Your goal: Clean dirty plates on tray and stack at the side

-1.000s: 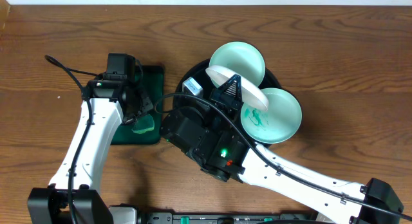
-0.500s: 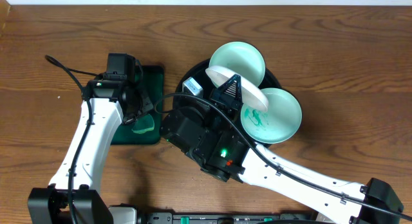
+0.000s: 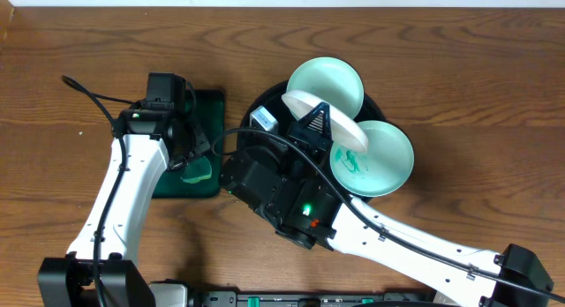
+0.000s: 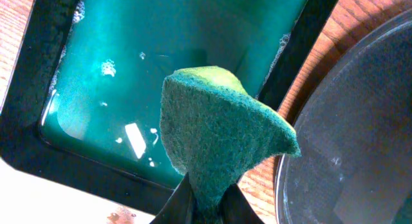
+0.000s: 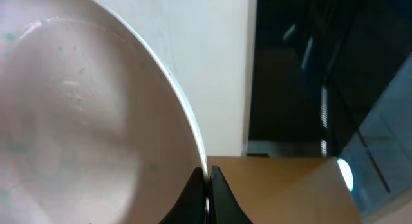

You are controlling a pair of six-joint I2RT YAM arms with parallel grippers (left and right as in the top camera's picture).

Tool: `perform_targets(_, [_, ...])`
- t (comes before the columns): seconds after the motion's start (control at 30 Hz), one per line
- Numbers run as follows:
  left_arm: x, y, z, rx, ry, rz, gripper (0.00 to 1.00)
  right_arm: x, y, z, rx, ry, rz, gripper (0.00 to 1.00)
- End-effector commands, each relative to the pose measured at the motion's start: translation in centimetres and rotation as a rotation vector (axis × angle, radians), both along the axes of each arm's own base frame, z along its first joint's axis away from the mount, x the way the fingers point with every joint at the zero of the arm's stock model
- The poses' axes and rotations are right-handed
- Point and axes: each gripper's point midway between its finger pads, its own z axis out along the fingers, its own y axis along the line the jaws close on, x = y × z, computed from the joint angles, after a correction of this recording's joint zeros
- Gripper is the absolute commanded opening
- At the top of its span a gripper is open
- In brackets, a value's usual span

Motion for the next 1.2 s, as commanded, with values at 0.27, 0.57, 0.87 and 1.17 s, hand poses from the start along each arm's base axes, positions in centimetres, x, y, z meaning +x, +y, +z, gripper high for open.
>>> perform_targets(0.27, [-0.5, 0.3, -0.6, 0.015, 0.028, 0.000, 0.07, 0.2, 0.1, -1.0, 0.058, 0.008, 0.006, 0.01])
perform_targets(0.57, [-0.7, 0.3, -0.7, 0.015, 0.038, 0.000, 0.07, -0.9, 1.5, -1.0, 0.116, -0.006, 0.046, 0.01])
perform_targets(0.87, [-0.9, 0.3, -0.7, 0.016, 0.045, -0.001, 0.07, -0.8, 3.5, -9.6, 0.820, 0.335, 0.012, 0.01])
perform_targets(1.17, [-0.9, 0.3, -0.7, 0.016, 0.046, 0.000, 0.07, 1.1, -0.7, -12.4, 1.309, 0.301, -0.392, 0.01])
